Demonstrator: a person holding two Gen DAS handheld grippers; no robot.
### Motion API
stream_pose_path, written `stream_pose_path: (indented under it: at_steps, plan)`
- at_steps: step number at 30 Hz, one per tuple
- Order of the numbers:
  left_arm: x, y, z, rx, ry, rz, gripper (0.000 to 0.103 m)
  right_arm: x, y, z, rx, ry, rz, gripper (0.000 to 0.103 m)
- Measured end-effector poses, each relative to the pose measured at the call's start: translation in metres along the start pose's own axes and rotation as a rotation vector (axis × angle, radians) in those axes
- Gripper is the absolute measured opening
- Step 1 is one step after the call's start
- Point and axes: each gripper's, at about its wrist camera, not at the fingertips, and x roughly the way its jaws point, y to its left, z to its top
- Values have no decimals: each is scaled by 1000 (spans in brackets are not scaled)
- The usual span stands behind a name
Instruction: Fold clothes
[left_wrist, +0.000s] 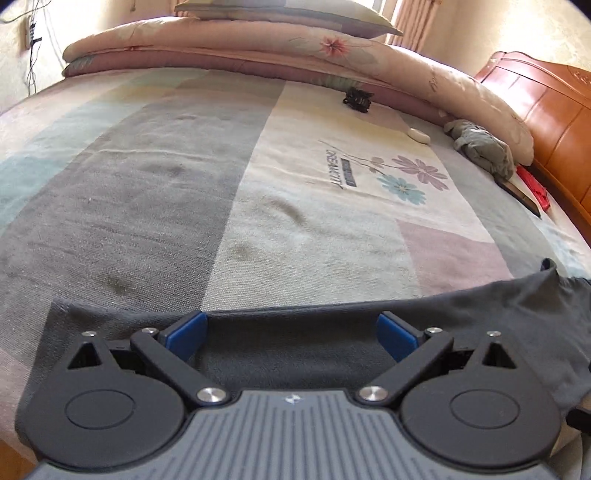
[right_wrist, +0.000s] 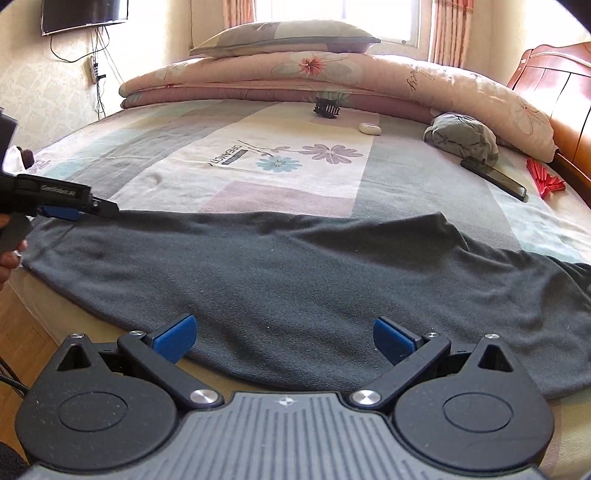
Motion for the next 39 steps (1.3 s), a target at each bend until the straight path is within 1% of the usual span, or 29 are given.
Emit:
stream_pose_path:
  at_steps: [2, 4, 6, 7, 9, 10, 14, 17, 20, 23, 25, 26, 28, 31, 34, 36, 38, 39]
  plan:
    - [-11, 0, -6, 8, -2, -1, 98, 1, 2, 0, -4, 4, 2, 103]
    - [-20, 6, -13, 11, -13, 13, 98, 2, 5, 0, -11, 9, 5, 103]
    - [-22, 14, -21, 13, -21, 41, 98, 4, 9, -1, -14, 15, 15, 103]
    - [-20, 19, -23, 8, -18, 68, 98, 4, 11, -2, -16, 18, 19, 103]
    - [-14, 32, -28, -17, -3, 118, 98, 5, 14, -3, -23, 23, 25, 103]
    - [-13, 39, -29, -33, -4, 128, 98, 5, 16, -3, -27, 26, 28, 103]
    - [-23, 54, -25, -75, -41, 112, 98, 2, 19, -3, -38, 21, 26, 103]
    - [-23, 60, -19, -79, -60, 89, 98, 2, 20, -3, -33, 23, 27, 103]
    - [-10, 69, -17, -93, -55, 44, 98, 3, 22, -4, -39, 30, 25, 103]
    - [-3, 73, -12, -91, -64, 60, 98, 5, 23, -5, -49, 41, 18, 103]
    - [-3, 72, -7, -90, -55, 71, 98, 4, 22, -4, -43, 40, 16, 103]
    - [-5, 70, -5, -90, -49, 71, 98, 4, 21, -3, -38, 38, 18, 103]
    - [-15, 63, -5, -75, -67, 50, 98, 4, 20, 0, -21, 28, 19, 103]
    - [-28, 54, -16, -66, -69, 15, 98, 4, 18, 0, -6, 28, 28, 103]
    - [-26, 52, -32, -80, -21, 18, 98, 6, 19, -1, 1, 40, 38, 103]
    - [-30, 54, -41, -79, -27, 23, 98, 8, 19, -2, 12, 48, 47, 103]
    - [-42, 58, -43, -95, -26, 11, 98, 7, 20, -3, 19, 46, 58, 103]
    - [-51, 63, -44, -114, -39, 3, 98, 7, 20, -3, 23, 45, 63, 103]
